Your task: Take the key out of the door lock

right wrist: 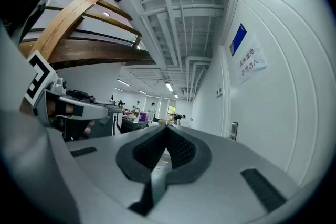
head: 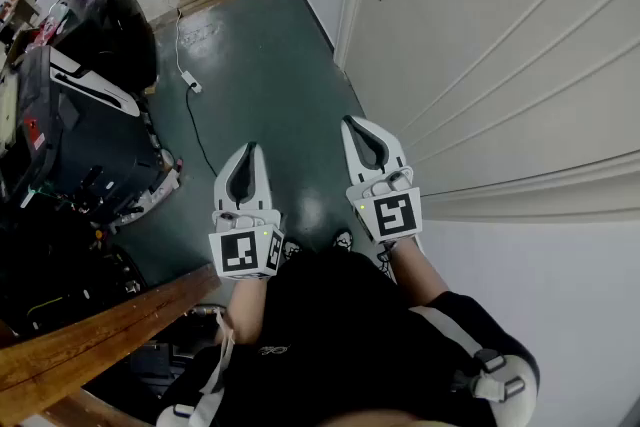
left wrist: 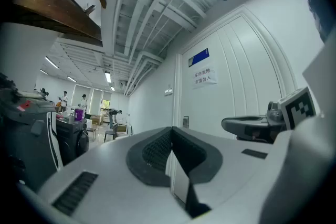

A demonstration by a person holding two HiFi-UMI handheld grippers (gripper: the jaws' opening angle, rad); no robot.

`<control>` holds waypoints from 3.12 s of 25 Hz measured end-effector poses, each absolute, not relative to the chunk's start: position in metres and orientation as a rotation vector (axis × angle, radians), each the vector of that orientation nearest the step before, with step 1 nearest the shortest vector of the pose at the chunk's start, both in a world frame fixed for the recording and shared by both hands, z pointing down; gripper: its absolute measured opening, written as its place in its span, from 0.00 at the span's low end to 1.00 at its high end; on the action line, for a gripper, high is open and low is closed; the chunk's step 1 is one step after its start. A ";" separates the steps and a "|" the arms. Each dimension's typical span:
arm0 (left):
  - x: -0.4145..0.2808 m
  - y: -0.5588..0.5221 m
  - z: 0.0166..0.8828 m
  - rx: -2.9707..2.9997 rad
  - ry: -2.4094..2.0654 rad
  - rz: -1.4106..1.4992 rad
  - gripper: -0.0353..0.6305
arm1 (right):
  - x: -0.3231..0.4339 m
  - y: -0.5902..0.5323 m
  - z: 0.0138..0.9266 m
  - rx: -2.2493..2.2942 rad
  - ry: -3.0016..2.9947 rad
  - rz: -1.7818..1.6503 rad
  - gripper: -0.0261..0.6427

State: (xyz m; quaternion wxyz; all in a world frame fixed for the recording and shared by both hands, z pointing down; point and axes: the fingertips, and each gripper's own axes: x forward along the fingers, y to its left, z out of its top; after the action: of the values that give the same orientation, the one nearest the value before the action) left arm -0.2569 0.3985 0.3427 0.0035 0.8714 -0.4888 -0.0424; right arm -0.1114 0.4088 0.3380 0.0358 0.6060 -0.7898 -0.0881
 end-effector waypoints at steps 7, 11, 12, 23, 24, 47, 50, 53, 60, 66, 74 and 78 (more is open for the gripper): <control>-0.242 0.401 0.345 2.742 -1.499 -0.121 0.09 | -0.103 0.410 0.336 1.871 -2.417 -0.243 0.05; -0.233 0.405 0.356 2.742 -1.469 -0.101 0.09 | -0.100 0.414 0.342 1.844 -2.473 -0.209 0.05; -0.231 0.406 0.359 2.739 -1.467 -0.095 0.09 | -0.098 0.416 0.345 1.839 -2.475 -0.198 0.05; -0.181 0.433 0.384 2.751 -1.366 0.014 0.09 | -0.066 0.430 0.369 1.816 -2.507 -0.131 0.05; -0.177 0.436 0.387 2.766 -1.364 0.032 0.09 | -0.063 0.431 0.372 1.818 -2.500 -0.107 0.05; -0.168 0.386 0.411 2.674 -1.365 -0.035 0.35 | -0.054 0.390 0.393 1.722 -2.518 -0.157 0.05; -0.172 0.360 0.413 2.672 -1.360 -0.045 0.35 | -0.059 0.363 0.393 1.716 -2.514 -0.167 0.05; -0.177 0.329 0.411 2.681 -1.346 -0.058 0.35 | -0.065 0.333 0.388 1.711 -2.509 -0.181 0.05; -0.187 0.251 0.402 2.712 -1.288 -0.054 0.35 | -0.077 0.254 0.381 1.757 -2.483 -0.172 0.05; -0.199 0.192 0.401 2.745 -1.215 -0.052 0.35 | -0.092 0.199 0.382 1.802 -2.441 -0.165 0.05; -0.215 0.144 0.405 2.768 -1.134 -0.044 0.35 | -0.110 0.156 0.389 1.850 -2.370 -0.155 0.05; -0.225 0.130 0.405 2.743 -1.138 -0.038 0.35 | -0.121 0.142 0.391 1.826 -2.353 -0.155 0.05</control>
State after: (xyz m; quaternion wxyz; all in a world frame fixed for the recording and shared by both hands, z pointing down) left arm -0.2247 0.1296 0.4054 0.0860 0.9202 -0.3818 -0.0127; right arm -0.1213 0.1424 0.3914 0.0795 0.6103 -0.7864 -0.0518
